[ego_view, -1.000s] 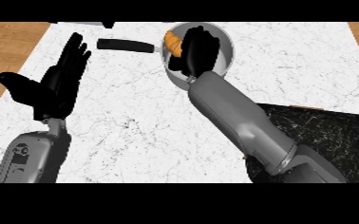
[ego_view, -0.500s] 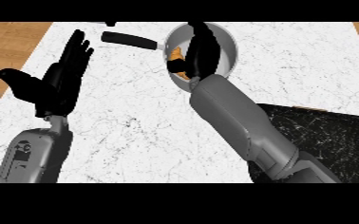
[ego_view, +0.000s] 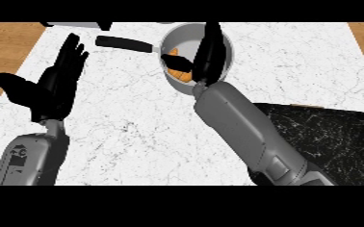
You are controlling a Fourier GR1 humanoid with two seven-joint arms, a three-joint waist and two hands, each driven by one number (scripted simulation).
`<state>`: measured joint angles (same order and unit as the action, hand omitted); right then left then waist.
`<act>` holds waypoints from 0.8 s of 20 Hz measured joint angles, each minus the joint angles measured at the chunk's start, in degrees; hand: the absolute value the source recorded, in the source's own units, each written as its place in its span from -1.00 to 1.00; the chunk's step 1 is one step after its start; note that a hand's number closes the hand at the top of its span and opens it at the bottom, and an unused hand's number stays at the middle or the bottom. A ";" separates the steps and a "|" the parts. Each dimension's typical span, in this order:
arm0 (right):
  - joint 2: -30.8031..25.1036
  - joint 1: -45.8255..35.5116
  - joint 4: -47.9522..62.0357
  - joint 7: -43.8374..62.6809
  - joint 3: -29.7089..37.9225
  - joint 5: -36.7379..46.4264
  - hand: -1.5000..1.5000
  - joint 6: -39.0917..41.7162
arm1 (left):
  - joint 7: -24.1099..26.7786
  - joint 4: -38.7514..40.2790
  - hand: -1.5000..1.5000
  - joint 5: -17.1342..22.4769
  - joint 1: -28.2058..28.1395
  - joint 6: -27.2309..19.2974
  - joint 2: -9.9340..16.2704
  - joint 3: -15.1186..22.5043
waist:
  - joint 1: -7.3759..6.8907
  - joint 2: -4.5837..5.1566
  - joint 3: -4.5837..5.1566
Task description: Pick the croissant from the tray and place it in the pot
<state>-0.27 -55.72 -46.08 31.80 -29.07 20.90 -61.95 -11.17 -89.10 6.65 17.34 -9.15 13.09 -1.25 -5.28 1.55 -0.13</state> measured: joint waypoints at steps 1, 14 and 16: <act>0.04 1.37 -1.11 -2.12 0.26 -1.52 -1.00 -0.56 | -0.16 -0.32 0.00 0.20 -0.44 0.15 0.38 -0.47 | 0.58 -0.19 0.01; -1.17 16.24 -12.36 -23.54 5.63 -14.18 -1.00 6.51 | -0.78 -1.09 0.00 -0.35 -3.07 0.09 1.04 -3.71 | 4.80 -1.43 0.11; -2.32 18.45 -15.33 -23.02 5.84 -13.34 -1.00 8.27 | -1.11 -1.63 0.00 -0.23 -3.45 0.11 0.65 -3.99 | 5.05 -1.53 0.12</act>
<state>-2.59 -37.27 -61.41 8.78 -23.23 7.56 -53.69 -12.28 -90.73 6.43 13.89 -9.05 13.74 -5.24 -0.23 0.02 -0.02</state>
